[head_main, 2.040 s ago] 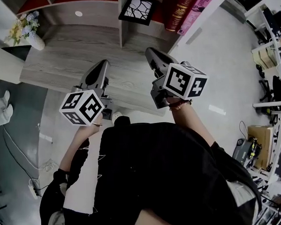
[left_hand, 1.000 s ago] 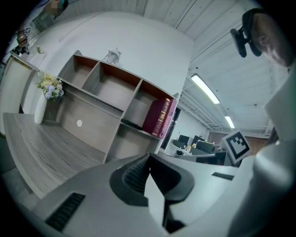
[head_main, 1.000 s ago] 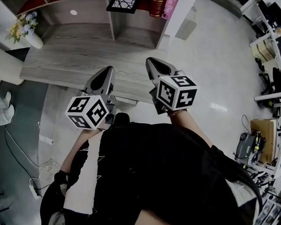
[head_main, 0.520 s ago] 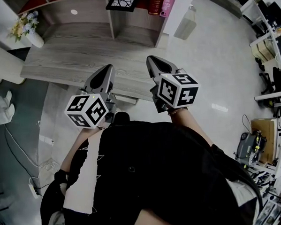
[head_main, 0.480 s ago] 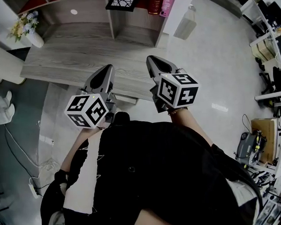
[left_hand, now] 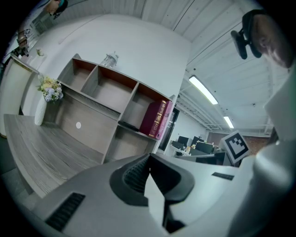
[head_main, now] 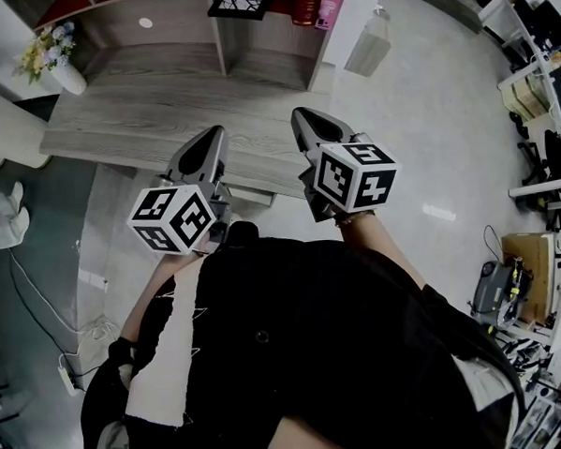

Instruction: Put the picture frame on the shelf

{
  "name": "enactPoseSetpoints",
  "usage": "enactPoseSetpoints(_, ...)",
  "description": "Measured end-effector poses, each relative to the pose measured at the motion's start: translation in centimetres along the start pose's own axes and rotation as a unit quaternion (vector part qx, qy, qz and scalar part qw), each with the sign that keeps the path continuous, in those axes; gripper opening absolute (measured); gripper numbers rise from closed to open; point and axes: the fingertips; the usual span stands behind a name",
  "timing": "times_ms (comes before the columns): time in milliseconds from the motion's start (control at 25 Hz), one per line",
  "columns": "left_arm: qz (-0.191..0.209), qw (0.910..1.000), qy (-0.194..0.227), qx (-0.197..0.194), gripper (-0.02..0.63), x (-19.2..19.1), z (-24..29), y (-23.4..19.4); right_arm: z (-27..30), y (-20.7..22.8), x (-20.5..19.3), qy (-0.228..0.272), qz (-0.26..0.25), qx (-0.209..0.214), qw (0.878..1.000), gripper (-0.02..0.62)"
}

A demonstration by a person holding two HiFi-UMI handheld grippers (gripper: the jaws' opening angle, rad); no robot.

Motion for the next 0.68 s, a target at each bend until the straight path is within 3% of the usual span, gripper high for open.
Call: enactPoseSetpoints(680, 0.001, 1.0000, -0.003, -0.004, 0.012, 0.44, 0.78, -0.45, 0.73, 0.14, 0.25, -0.003, 0.000, -0.001, 1.000, 0.005)
Point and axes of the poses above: the fingertips, and each gripper's own axes: z forward along the fingers, y to its right, x out of its top, and after that the axes turned 7 degrees about -y, right-handed
